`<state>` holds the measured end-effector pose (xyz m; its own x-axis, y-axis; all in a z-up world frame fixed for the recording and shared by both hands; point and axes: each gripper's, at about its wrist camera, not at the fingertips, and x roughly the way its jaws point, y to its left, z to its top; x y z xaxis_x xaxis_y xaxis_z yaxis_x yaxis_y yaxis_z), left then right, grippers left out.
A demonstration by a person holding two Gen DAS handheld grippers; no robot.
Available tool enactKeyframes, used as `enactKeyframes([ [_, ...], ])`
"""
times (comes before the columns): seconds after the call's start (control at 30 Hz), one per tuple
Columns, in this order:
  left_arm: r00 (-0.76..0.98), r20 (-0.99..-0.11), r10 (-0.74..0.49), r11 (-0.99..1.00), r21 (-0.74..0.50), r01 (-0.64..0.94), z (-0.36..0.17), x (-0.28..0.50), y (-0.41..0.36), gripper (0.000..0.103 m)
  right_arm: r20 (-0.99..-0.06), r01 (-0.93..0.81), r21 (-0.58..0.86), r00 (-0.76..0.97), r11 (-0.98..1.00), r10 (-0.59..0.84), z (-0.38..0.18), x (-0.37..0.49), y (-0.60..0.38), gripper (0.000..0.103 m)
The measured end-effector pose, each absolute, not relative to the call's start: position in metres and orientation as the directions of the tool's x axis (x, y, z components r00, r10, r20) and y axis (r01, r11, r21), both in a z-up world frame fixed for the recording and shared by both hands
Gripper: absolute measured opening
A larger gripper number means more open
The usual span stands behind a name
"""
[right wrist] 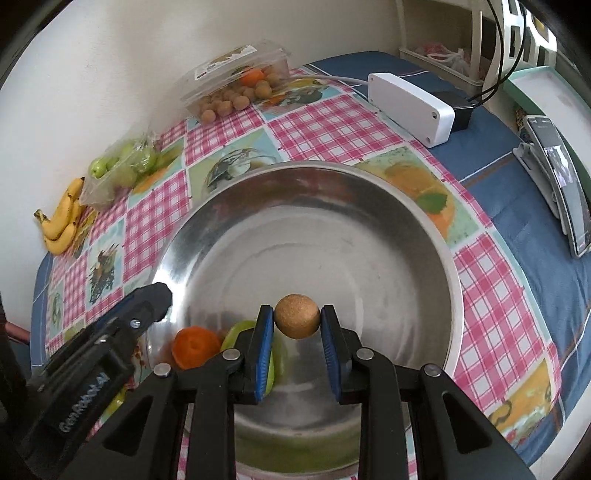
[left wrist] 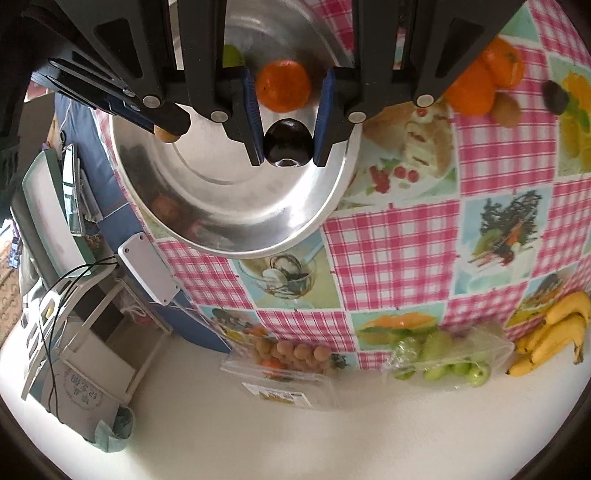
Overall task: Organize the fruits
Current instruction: 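Carry the kiwi and plum over the steel bowl with both tools, then open both tools to drop the kiwi and plum into the bowl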
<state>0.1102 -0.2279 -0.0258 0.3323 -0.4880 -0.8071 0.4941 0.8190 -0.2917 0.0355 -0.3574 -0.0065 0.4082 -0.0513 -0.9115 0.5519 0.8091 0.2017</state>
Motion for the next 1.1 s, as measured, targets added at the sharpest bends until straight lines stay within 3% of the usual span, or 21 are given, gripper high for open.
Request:
enactKeyframes([
  [0.67,0.275,-0.827,-0.491,0.815,-0.325,0.480,-0.042,0.116,-0.228,0.031,-0.927,0.568,0.160,0.368,0.807,-0.075,-0.019,0.040,-0.359,0.028],
  [0.8,0.280,-0.821,-0.497,0.813,-0.329,0.480,-0.034,0.116,-0.226,0.043,-0.920,0.565,0.152,0.381,0.811,-0.093,-0.014,0.040,-0.358,0.036],
  [1.1,0.316,-0.831,-0.458,0.840,-0.289,0.460,-0.007,0.115,-0.212,0.048,-0.894,0.565,0.156,0.430,0.810,-0.128,0.015,0.033,-0.357,0.037],
])
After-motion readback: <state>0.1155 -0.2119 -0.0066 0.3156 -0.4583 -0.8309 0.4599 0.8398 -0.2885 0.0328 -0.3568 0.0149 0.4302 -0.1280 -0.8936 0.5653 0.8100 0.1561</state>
